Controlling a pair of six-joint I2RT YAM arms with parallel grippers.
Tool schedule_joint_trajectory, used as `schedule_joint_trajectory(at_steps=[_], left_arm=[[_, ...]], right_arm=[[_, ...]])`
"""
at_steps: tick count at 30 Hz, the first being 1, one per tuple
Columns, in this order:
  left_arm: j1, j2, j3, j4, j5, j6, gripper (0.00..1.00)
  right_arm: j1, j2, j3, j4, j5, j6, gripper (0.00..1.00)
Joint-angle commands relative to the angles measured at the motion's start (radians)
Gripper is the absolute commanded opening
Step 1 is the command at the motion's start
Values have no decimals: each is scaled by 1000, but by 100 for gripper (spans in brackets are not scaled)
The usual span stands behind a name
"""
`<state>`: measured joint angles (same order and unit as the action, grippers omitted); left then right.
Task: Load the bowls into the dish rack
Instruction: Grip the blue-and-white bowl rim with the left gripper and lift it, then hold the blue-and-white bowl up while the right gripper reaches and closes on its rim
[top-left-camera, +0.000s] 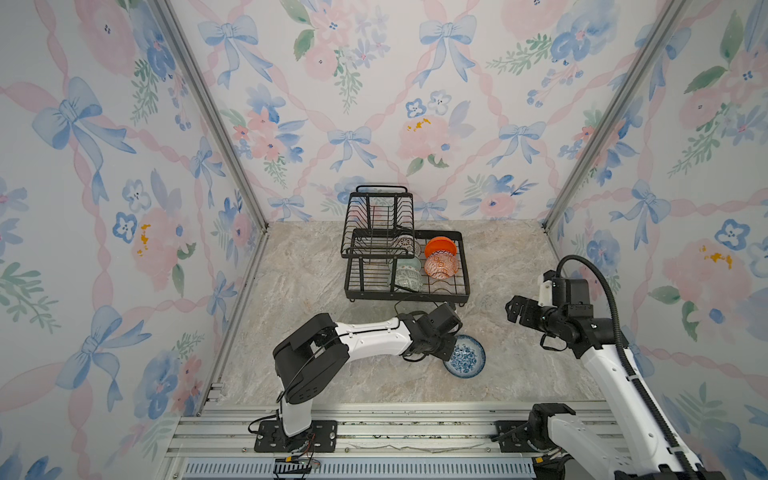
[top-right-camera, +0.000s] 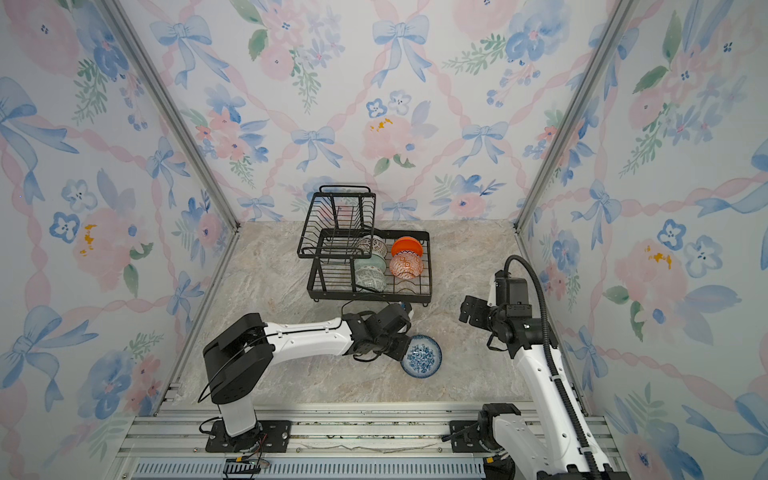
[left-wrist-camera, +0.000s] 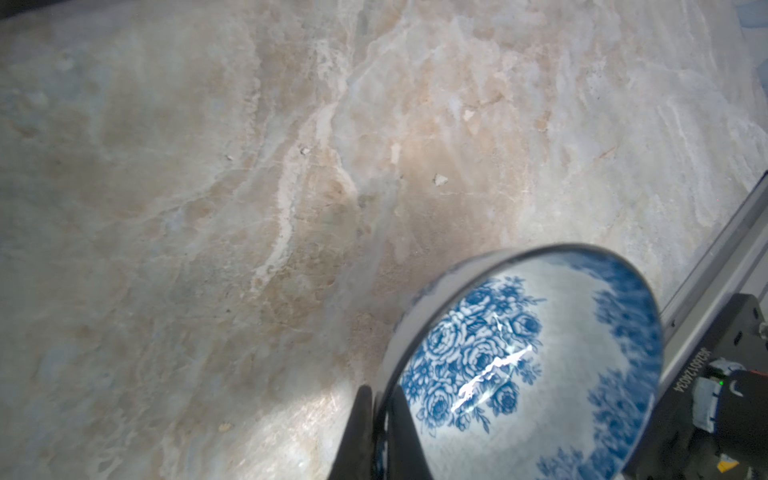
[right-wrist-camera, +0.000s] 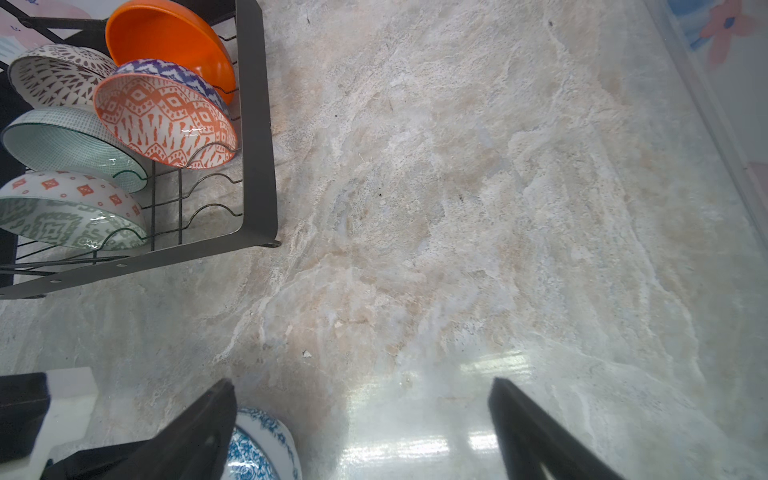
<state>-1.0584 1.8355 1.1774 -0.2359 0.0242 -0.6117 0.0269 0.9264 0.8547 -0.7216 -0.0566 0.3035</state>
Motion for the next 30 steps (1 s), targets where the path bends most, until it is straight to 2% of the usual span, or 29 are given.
schedule_joint_trajectory(at_steps=[1, 10, 17, 23, 30], left_arm=[[15, 4, 17, -6, -3, 9, 0], [39, -122, 6, -22, -60, 42, 0], [44, -277, 3, -56, -200, 63, 0], [44, -350, 37, -100, -317, 78, 0], [46, -354, 150, -154, -408, 128, 0]], right_arm=[[-6, -17, 0, -26, -6, -18, 97], [-6, -55, 49, -70, -42, -35, 97], [12, -115, 83, -91, -158, -30, 97], [153, -151, 182, -120, -181, -36, 97], [318, -149, 281, -122, -147, -13, 97]])
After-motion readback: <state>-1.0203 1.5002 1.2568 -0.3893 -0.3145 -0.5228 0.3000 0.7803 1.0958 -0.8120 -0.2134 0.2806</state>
